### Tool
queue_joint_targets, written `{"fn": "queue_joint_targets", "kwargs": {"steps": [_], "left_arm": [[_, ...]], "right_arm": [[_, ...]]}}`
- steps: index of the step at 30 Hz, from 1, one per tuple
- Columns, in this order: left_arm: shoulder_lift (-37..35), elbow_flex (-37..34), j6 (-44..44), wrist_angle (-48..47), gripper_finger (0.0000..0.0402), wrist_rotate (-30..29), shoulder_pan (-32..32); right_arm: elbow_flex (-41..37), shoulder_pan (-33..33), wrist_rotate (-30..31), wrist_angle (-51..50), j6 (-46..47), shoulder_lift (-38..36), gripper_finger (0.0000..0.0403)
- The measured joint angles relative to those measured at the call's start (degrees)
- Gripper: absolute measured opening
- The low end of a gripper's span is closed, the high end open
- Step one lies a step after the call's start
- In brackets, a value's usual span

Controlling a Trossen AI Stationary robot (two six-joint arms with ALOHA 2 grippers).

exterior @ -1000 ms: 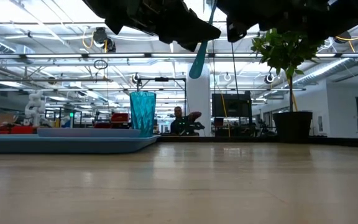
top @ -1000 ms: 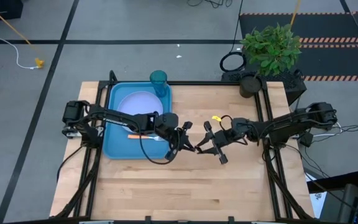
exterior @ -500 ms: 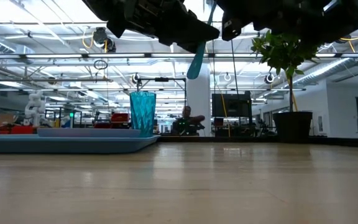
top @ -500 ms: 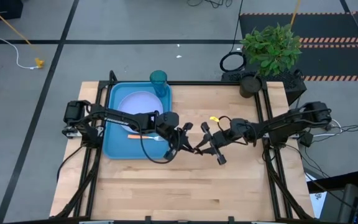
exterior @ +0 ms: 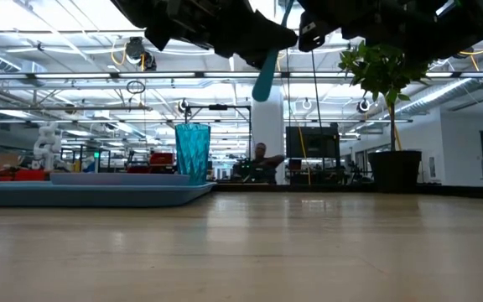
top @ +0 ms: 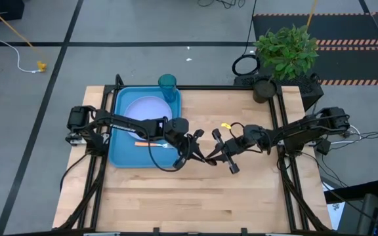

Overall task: Pick and place plate/cup/fork/spoon on tray
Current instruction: Put the blue spoon on the blue tray

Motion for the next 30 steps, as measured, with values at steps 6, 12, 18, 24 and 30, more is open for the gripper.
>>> {"fn": "queue_joint_targets", "kwargs": {"steps": [6, 12, 18, 24, 30], "left_arm": [[-0.7, 0.0, -4.0, -2.1, 0.0061, -6.5, 0.2], [-2.0, 0.0, -4.4, -4.6, 0.0084, -10.4, 0.3], [-3.3, 0.0, -5.8, -5.5, 0.0085, -18.2, 0.3], [-4.2, 0.0, -6.8, -5.6, 0.0085, -24.4, 0.3], [-4.3, 0.0, -6.7, -4.1, 0.0063, -24.3, 0.3]], "right_arm": [[-0.1, 0.0, 4.3, -1.3, 0.0, -0.6, 0.0001], [-0.1, 0.2, 8.1, -3.2, 0.0, -2.8, 0.0], [-0.1, 1.9, 20.0, -4.4, -0.1, -4.9, 0.0], [-0.1, 4.5, 32.3, -3.9, -0.8, -6.1, 0.0], [-0.1, 5.2, 32.6, -2.9, -0.3, -6.1, 0.0]]}}
